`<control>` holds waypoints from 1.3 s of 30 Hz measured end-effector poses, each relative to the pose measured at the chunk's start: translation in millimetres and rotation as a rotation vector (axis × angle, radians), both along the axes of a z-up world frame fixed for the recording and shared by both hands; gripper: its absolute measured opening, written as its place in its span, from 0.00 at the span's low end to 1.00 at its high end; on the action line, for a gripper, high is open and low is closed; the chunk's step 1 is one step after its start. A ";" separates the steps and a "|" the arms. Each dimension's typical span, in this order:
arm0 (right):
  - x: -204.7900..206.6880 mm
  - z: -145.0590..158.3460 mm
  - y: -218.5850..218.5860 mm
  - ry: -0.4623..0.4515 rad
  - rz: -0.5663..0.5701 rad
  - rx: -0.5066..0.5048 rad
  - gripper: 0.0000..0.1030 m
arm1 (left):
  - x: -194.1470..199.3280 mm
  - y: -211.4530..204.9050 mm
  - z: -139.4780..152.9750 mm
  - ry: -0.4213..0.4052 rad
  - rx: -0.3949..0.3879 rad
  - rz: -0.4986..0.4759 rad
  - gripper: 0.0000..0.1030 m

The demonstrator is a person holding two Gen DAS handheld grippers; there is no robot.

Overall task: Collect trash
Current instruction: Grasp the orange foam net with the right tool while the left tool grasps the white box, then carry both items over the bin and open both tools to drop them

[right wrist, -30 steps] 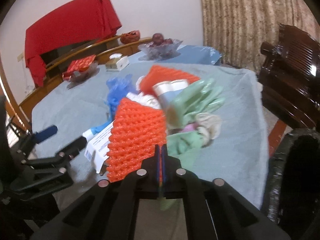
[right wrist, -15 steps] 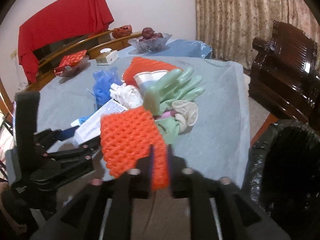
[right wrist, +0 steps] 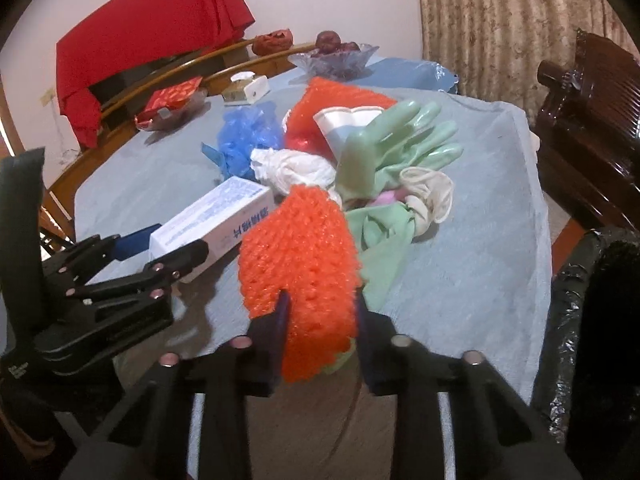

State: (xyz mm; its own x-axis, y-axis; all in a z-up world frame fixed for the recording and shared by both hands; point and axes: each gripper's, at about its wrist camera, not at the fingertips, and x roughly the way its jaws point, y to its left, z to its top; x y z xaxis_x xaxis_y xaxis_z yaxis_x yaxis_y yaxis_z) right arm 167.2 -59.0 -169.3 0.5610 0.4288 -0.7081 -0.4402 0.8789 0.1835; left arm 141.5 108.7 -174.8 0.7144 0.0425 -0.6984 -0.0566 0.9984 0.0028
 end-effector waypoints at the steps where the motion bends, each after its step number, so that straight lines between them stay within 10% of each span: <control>1: -1.7 4.1 -1.1 -0.008 0.000 0.011 0.25 | -3.3 -0.3 2.7 -0.004 -0.003 0.000 0.55; 12: -32.0 49.9 -32.7 -0.133 -0.062 0.041 0.24 | -32.4 -18.3 34.8 -0.069 -0.019 -0.034 0.53; 25: -27.2 16.6 -57.2 -0.050 -0.124 0.015 0.25 | -13.7 -42.8 -7.0 0.066 0.003 -0.083 0.70; 29: -23.2 12.6 -54.8 -0.052 -0.121 0.001 0.25 | -4.8 -42.4 -13.5 0.080 -0.005 -0.077 0.51; 39: -27.1 34.7 -64.6 -0.107 -0.151 0.030 0.25 | -18.7 -44.1 24.9 -0.027 -0.022 -0.063 0.51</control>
